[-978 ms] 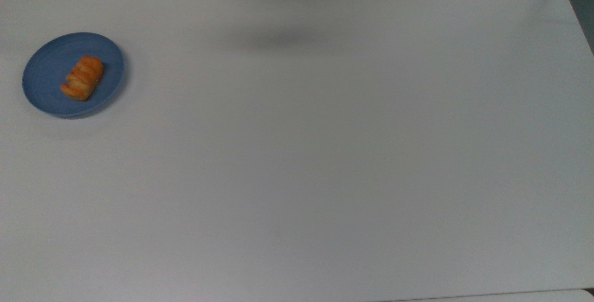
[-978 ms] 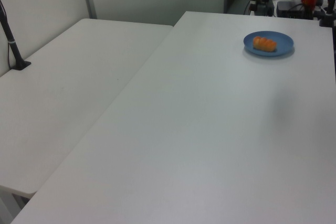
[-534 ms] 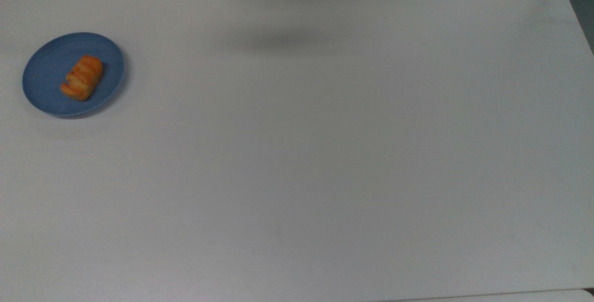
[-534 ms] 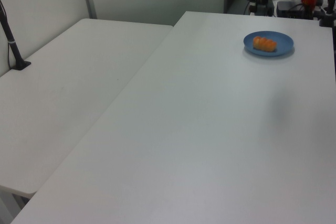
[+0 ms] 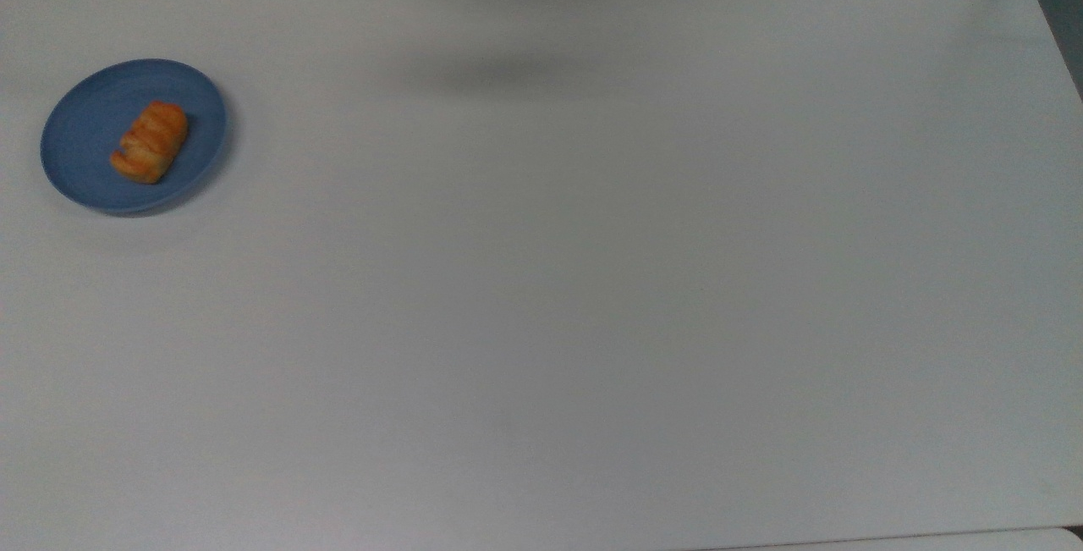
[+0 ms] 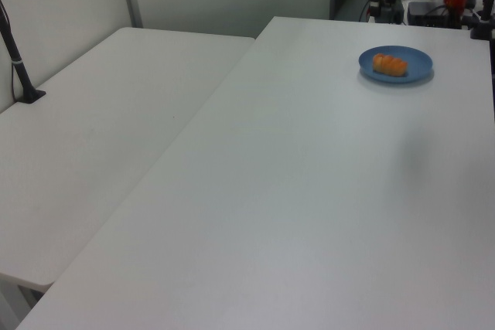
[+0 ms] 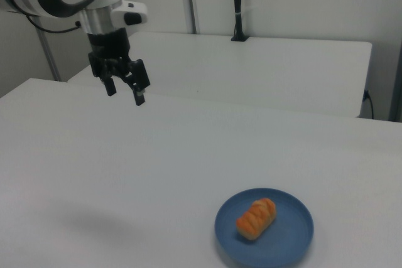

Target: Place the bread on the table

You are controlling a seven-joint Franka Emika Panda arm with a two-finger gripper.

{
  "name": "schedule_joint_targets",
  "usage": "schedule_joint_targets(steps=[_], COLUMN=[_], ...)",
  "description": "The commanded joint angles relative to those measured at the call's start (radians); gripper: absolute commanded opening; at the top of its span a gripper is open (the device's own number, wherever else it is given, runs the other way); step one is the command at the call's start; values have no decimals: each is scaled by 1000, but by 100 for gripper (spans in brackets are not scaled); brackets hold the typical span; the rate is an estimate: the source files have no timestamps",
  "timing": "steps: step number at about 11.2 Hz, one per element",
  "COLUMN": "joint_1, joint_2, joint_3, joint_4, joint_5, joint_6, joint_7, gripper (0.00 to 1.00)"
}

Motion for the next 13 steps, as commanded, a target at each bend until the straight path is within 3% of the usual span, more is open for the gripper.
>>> schedule_joint_targets(steps=[1,4,6,11,13], joint_1=[28,20,-5,-129,-150], joint_2=[16,52,104,305,345], joint_3=[-149,-301,-356,-353,-352], joint_4=[8,-21,-81,-110,-120], joint_5=[16,39,73,177,182], joint_6=[-14,99,257,511,554], joint_7=[-191,-339,-415,-491,-494], gripper=[100,100,100,100,100])
